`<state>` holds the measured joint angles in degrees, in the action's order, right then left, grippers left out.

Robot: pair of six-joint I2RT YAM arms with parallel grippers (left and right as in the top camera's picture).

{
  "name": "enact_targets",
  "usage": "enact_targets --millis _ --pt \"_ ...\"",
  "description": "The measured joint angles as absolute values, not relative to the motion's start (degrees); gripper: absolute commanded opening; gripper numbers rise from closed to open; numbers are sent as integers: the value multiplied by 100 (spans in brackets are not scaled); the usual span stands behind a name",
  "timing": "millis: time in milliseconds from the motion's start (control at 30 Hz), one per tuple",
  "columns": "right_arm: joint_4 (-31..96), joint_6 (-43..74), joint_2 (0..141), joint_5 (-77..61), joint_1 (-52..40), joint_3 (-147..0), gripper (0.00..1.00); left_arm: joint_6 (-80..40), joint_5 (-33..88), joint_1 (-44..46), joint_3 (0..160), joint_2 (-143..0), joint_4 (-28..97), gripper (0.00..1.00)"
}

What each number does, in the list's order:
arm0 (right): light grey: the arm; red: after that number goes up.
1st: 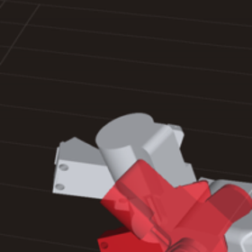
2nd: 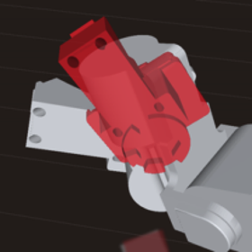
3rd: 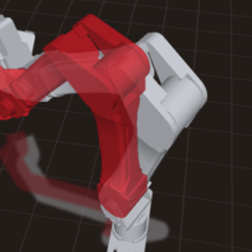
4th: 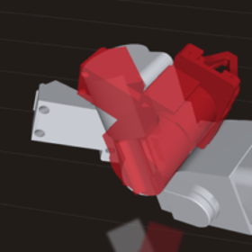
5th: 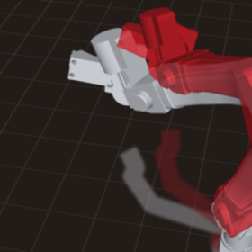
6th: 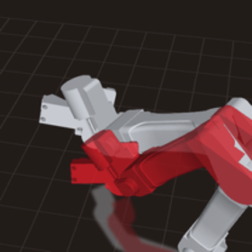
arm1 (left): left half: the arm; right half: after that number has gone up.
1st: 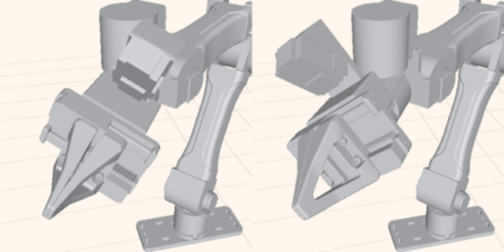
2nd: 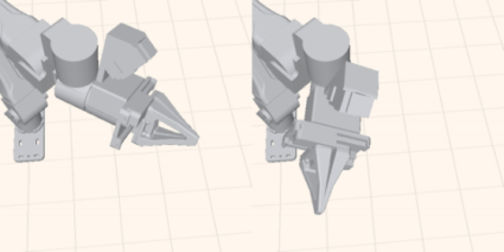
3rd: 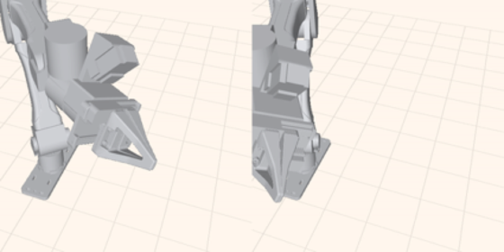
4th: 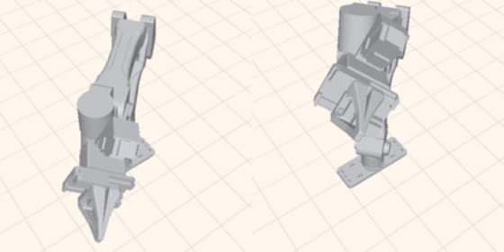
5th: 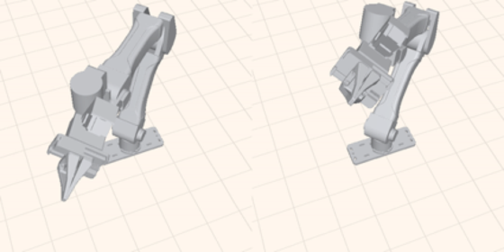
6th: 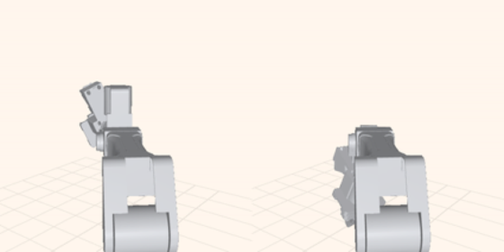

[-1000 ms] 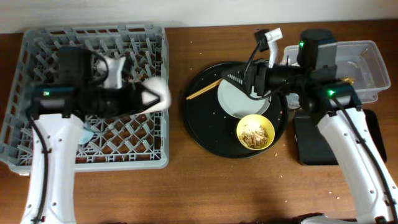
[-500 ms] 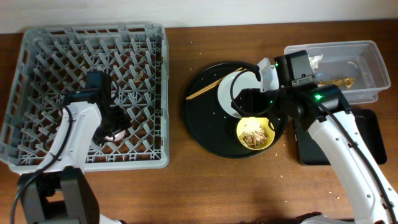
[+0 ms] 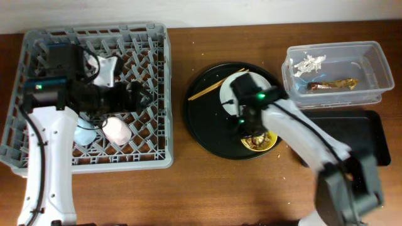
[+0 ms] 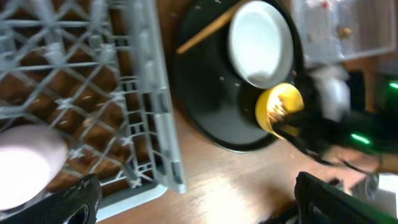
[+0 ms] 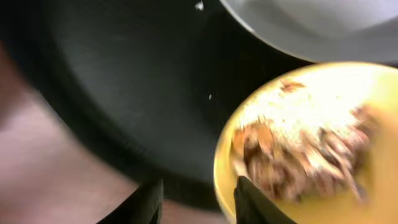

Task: Sort waste into correct bins and load items into the dishwasher rack
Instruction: 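Tip the yellow bowl's food onto the black tray with the right gripper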

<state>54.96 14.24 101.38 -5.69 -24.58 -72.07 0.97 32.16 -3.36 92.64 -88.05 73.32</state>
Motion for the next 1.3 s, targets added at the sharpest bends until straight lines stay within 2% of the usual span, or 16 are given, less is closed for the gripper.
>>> enact_targets --millis 67,200,300,400,533,633,733,867,1033,1167,1300 --pt "5413 1448 10641 -449 -2493 -7183 4 246 3323 -86 9264 -8807 7358 99" --pt "5352 1638 10659 -196 -2473 -7188 4 351 3374 252 9264 -8807 7393 99" --pt "5264 1649 9701 -965 -2062 -7183 4 366 3378 252 9264 -8807 7393 99" --pt "5175 1649 8211 -2104 -408 -7199 4 368 3391 252 9264 -8807 7393 99" --pt "4873 1157 8086 -3632 2316 -6759 4 368 3411 252 9264 -8807 7395 99" --pt "2904 1024 8119 -5301 3581 -5315 4 368 3415 252 9264 -8807 7391 99" --pt "1769 1009 8160 -6799 4462 -4265 4 368 3411 252 9266 -8807 7395 99" --pt "1662 834 8160 -7618 4696 -4187 4 368 3411 252 9266 -8807 7393 99" --pt "1682 567 8160 -7784 4705 -4187 4 368 3411 252 9266 -8807 7393 99" --pt "1691 880 8160 -7380 4705 -4176 4 368 3411 252 9266 -8807 7393 99" --pt "1549 727 8182 -7771 4705 -4165 4 368 3411 252 9266 -8807 7393 99"
